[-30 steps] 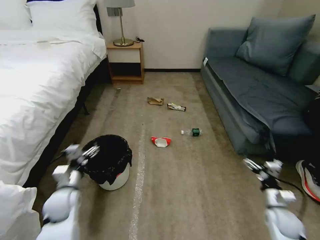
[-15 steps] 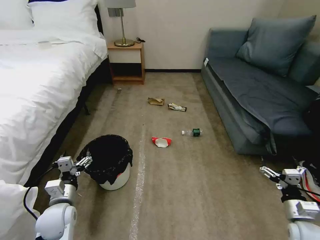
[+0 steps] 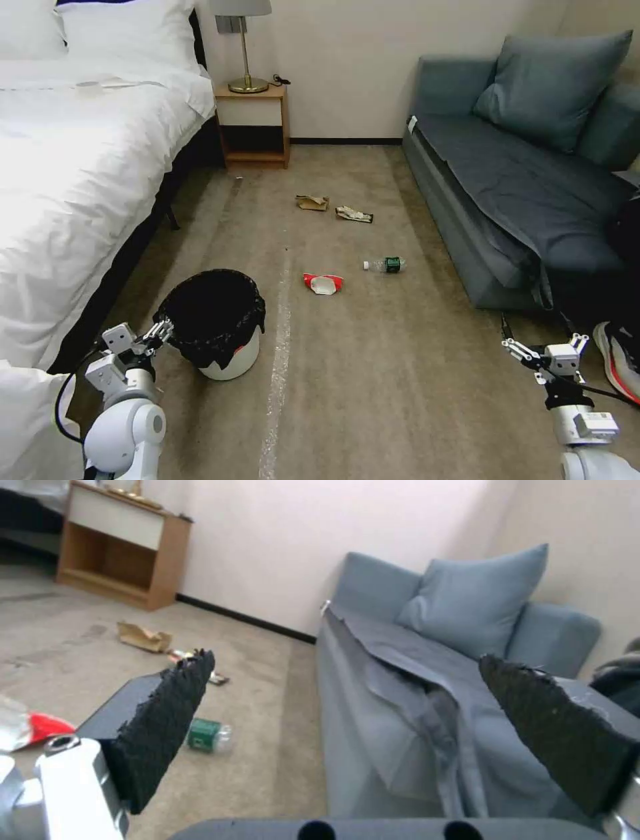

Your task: Pick up the trash bin, then pick up the garbage on the floor and place it into the trash bin.

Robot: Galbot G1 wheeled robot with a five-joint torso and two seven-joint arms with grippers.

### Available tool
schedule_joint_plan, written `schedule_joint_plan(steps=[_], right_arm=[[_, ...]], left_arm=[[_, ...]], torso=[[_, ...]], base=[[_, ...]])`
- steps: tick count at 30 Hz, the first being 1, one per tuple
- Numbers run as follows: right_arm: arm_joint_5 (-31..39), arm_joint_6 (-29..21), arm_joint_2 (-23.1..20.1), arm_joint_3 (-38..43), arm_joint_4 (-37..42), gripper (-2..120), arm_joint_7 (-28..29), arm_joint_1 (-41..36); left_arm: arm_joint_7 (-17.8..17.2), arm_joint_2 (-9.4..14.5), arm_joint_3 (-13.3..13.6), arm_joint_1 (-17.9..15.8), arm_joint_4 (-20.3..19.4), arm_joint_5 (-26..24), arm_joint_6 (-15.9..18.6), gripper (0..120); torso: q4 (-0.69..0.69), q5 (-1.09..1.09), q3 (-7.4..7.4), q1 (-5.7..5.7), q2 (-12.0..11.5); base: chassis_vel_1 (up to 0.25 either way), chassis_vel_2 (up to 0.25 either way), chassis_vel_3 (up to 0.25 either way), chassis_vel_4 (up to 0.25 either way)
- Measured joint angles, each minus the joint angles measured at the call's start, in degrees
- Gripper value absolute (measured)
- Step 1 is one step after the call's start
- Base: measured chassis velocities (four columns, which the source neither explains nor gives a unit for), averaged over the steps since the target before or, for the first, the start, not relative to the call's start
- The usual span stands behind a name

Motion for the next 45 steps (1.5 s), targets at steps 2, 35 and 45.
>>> schedule_joint_plan(steps=[2,35,45], right_arm=[[-0.36,0.87,0.30,-0.33,-0.16,100,-0.98,-0.49],[1.16,4.84,0.32,-1.51,-0.70,100,-5.82,-3.34],[1.29,5.62,0.63,-2.29,-1.24,100,-6.67,-3.47]], left_arm=[[-1.61,-0.35,0.42,-1.31,0.30,-2.56,1.48,100],[-18.38,0.06,-2.43,-14.17,10.77,-22.99,14.51,93],[-16.66,0.22,-2.48,-14.36,11.71,-24.47,14.53,71]], torso=[[-0.01,0.00,0.00,0.00,0.00],[0.00,0.00,0.00,0.00,0.00],[0.00,0.00,0.00,0.01,0.00]], base=[[0.000,0.000,0.000,0.000],[0.000,0.000,0.000,0.000],[0.000,0.000,0.000,0.000]])
